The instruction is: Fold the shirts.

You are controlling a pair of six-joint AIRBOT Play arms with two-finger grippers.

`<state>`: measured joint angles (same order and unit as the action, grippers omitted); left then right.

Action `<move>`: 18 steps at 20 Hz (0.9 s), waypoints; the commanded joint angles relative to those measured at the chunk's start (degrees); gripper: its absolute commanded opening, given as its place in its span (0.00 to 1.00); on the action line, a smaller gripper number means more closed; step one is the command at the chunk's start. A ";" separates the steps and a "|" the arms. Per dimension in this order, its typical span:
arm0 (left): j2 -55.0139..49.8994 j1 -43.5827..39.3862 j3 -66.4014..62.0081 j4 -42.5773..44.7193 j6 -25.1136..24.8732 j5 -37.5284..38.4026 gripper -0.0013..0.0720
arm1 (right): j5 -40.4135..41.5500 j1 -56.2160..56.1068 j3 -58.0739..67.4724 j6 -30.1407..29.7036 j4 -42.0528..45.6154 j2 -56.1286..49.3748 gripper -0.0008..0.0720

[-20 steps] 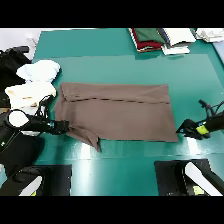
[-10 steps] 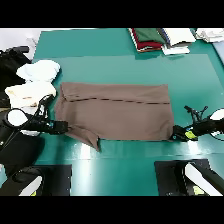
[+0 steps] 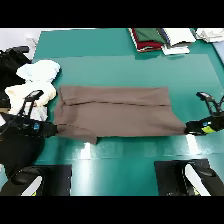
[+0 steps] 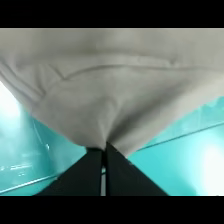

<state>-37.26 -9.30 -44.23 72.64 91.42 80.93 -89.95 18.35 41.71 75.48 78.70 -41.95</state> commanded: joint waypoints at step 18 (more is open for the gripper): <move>-42.93 0.00 -28.02 7.17 -7.48 -24.87 0.21 | 10.08 -11.80 45.20 3.02 -2.86 -47.58 0.06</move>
<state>-77.19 -9.32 -70.94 79.53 84.25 58.48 -80.34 7.11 81.10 78.41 77.47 -84.29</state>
